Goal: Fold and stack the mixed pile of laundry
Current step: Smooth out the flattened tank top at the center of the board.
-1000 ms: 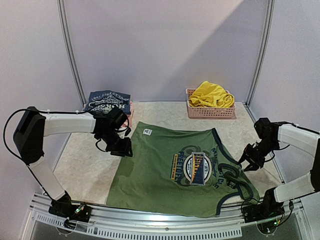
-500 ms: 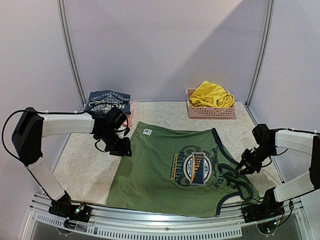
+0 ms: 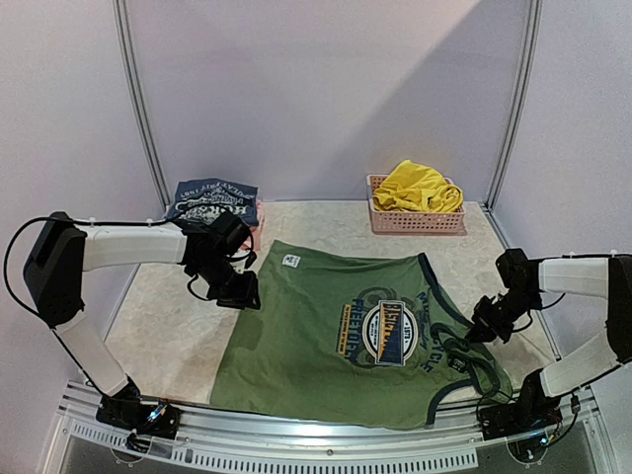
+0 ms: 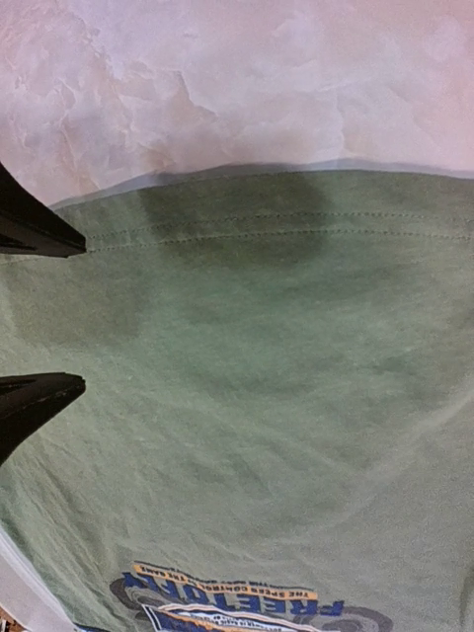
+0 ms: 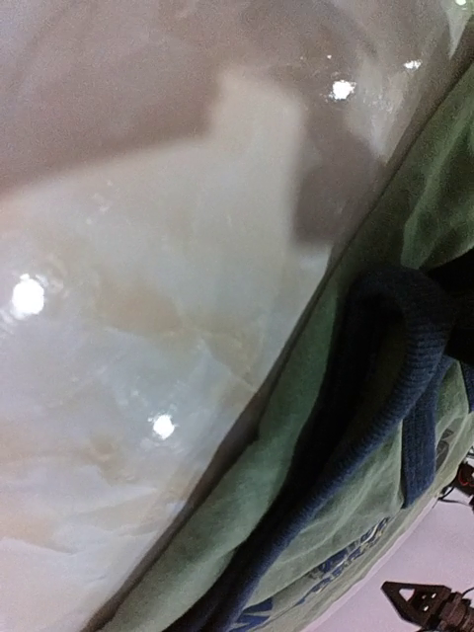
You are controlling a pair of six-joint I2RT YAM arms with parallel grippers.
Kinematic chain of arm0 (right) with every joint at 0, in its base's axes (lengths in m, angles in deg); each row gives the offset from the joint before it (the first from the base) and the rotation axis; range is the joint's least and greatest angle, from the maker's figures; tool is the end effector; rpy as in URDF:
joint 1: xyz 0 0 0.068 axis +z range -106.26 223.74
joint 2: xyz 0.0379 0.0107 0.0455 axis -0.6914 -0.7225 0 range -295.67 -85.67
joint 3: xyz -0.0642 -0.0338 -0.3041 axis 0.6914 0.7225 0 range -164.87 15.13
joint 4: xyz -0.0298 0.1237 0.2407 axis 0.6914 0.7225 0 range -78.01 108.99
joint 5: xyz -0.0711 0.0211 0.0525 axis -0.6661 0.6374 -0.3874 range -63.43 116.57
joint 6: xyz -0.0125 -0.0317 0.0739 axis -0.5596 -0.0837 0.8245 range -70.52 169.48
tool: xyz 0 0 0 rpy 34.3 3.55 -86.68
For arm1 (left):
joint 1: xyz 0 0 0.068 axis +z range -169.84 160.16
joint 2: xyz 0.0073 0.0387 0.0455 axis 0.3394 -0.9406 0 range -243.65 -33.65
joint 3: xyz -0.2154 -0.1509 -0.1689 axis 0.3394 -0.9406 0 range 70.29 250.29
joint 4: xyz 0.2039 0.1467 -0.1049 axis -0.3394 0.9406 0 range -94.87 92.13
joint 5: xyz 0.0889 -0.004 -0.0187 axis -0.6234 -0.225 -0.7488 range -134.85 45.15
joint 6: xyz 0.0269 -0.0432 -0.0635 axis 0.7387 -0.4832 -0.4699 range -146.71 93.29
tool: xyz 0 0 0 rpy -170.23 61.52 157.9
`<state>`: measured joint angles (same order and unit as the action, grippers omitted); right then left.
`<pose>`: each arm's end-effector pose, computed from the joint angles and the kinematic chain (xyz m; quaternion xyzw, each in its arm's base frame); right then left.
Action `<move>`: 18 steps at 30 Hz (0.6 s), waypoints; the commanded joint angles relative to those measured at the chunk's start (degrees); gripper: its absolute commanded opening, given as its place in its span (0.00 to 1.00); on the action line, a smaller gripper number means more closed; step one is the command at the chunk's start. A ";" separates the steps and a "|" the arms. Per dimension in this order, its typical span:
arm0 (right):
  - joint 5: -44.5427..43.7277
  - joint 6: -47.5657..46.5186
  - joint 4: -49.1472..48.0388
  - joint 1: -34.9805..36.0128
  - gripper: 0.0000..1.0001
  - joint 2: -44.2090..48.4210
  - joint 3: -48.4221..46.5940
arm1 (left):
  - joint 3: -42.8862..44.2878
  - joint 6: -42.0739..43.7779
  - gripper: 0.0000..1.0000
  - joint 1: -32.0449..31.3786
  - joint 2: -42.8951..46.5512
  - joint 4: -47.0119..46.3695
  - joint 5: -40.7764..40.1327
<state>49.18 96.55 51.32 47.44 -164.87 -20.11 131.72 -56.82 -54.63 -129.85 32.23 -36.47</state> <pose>0.2032 0.0403 0.1401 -0.3510 -0.9139 -0.2014 0.0320 0.2755 -0.2040 0.1830 0.0517 0.9836 -0.1451 0.0938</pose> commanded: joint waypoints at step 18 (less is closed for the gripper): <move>-27.48 -17.60 27.08 -1.07 0.00 -8.98 -32.70 | 1.74 -0.13 0.40 -0.81 -0.94 -0.80 -0.42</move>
<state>31.20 84.07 72.78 46.70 -171.14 -48.16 131.93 -56.91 -54.71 -129.94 32.19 -36.49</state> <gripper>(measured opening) 0.009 0.402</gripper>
